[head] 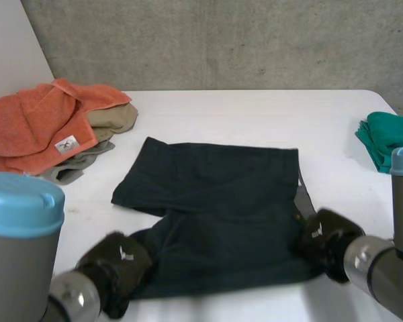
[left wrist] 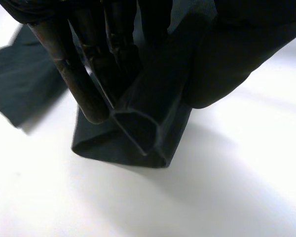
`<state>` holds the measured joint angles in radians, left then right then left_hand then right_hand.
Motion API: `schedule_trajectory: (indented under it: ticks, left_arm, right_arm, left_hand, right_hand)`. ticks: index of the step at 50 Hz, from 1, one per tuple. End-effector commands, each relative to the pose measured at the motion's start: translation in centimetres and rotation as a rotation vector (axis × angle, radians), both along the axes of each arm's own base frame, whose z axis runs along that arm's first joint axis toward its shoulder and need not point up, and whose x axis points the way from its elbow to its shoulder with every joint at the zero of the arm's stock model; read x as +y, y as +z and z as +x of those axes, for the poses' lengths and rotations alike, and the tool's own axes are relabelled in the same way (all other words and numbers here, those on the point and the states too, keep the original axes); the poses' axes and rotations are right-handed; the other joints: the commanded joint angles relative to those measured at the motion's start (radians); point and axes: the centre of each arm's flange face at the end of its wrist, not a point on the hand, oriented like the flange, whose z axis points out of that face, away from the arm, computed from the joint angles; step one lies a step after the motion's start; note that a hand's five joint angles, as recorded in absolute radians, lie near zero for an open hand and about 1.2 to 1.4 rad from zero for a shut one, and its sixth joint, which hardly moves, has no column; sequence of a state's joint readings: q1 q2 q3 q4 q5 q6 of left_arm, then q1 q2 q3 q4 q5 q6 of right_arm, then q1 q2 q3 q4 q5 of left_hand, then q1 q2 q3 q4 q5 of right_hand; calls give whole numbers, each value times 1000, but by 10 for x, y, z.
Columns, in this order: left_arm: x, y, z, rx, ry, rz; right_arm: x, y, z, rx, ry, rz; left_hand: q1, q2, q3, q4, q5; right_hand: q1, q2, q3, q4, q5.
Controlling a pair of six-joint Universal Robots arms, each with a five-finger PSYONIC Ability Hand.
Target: Fold the laundry.
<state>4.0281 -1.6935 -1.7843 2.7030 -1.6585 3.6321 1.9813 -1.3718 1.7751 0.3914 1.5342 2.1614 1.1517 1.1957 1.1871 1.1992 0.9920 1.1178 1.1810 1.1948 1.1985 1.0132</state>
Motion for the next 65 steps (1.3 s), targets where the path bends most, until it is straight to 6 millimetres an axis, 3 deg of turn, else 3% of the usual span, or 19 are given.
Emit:
schedule_trajectory:
  ticks: [1,4,5,9,13,17,24,25,26,28,31,35,38,41,49,60,62,64,65]
  left_arm:
    - [-1,0,-13,-31,-95,-55]
    - [-39,3,-32,50,-40,-196]
    - [-64,5,-36,75,14,-262]
    - [-123,11,-45,149,117,-410]
    - [-164,19,-65,233,136,-540]
    - [-209,4,-86,255,136,-640]
    - [-264,-26,-99,214,85,-771]
    - [-266,-28,-102,222,65,-779]
    - [-265,-33,-109,250,19,-790]
    - [-262,-33,-116,271,-26,-803]
    - [-253,-33,-125,302,-59,-817]
    - [-236,-20,-124,300,-43,-819]
    - [-219,4,-110,315,-8,-815]
    - [-204,12,-101,347,9,-777]
    - [-174,18,-84,455,52,-667]
    - [-169,7,-80,464,66,-615]
    - [-169,5,-80,463,67,-610]
    - [-169,4,-80,461,67,-608]
    - [-169,4,-80,461,67,-608]
  right_arm:
    - [-4,8,1,23,35,-54]
    - [-24,20,9,-74,-17,-138]
    - [-35,23,14,-128,-44,-161]
    - [-68,13,31,-222,-94,-203]
    - [-100,15,45,-288,-104,-312]
    - [-132,18,57,-339,-124,-440]
    - [-188,-8,81,-411,-129,-604]
    - [-192,-13,84,-415,-128,-614]
    - [-202,-23,86,-413,-134,-634]
    - [-209,-33,86,-397,-147,-653]
    - [-211,-30,85,-383,-178,-678]
    - [-192,2,74,-406,-193,-662]
    - [-159,26,61,-453,-195,-549]
    - [-131,29,53,-499,-210,-374]
    - [-112,-6,16,-512,-361,-31]
    - [-129,-44,18,-555,-343,-109]
    - [-131,-49,19,-553,-347,-109]
    - [-133,-50,19,-555,-350,-114]
    - [-136,-49,15,-561,-368,-127]
  left_hand:
    - [245,201,209,197,230]
    - [245,201,209,197,230]
    - [245,201,209,197,230]
    - [245,201,209,197,230]
    - [245,201,209,197,230]
    - [245,201,209,197,230]
    - [245,201,209,197,230]
    - [245,201,209,197,230]
    - [-360,-404,-395,-407,-374]
    - [-977,-1021,-1013,-1025,-992]
    - [-977,-1021,-1013,-1025,-992]
    - [-976,-1020,-1012,-1024,-991]
    - [-977,-1021,-1013,-1025,-992]
    - [-977,-1021,-1013,-1025,-992]
    - [-973,-1017,-1009,-1021,-988]
    - [-973,-1017,-1009,-1021,-988]
    - [-973,-1017,-1009,-1021,-988]
    - [-973,-1017,-1009,-1021,-988]
    - [-973,-1017,-1009,-1021,-988]
  right_hand:
    - [279,215,201,198,209]
    - [279,215,201,198,209]
    - [279,215,201,198,209]
    - [279,215,201,198,209]
    - [279,215,201,198,209]
    - [279,215,201,198,209]
    - [265,202,188,184,195]
    - [-87,-150,-164,-168,-157]
    - [-898,-962,-975,-979,-968]
    - [-943,-1007,-1020,-1024,-1013]
    - [-943,-1007,-1020,-1024,-1013]
    - [-943,-1007,-1020,-1024,-1013]
    - [-943,-1007,-1020,-1024,-1013]
    - [-943,-1007,-1020,-1024,-1013]
    - [-649,-712,-726,-729,-719]
    - [-622,-685,-699,-703,-692]
    - [-380,-443,-457,-460,-450]
    - [275,211,198,194,205]
    - [278,215,201,198,209]
